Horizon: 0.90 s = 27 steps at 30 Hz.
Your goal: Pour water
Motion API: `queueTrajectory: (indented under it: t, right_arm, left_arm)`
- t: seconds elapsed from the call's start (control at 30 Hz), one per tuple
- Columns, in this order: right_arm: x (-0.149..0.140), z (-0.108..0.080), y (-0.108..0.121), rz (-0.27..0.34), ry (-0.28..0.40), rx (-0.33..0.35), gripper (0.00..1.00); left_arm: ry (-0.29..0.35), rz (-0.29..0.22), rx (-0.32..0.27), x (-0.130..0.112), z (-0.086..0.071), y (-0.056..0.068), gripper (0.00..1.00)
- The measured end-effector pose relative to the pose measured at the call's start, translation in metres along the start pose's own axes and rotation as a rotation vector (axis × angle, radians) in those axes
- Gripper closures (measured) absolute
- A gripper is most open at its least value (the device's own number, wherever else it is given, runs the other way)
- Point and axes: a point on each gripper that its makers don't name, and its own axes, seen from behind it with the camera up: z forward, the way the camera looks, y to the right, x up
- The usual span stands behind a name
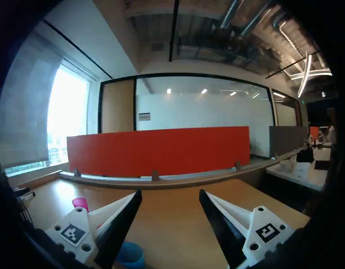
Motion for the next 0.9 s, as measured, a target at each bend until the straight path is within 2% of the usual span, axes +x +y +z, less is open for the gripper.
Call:
queueTrajectory:
  t: [0.5,0.9]
  right_arm:
    - [0.006,-0.002,0.006,-0.005,0.005,-0.009,0.01]
    - [0.009,-0.004,0.005,-0.024,0.014,0.001,0.01]
  left_arm:
    - [-0.031,0.029,0.002,-0.014,0.003,0.002,0.03]
    - [-0.035,0.036,-0.008,-0.016,0.004,0.005,0.03]
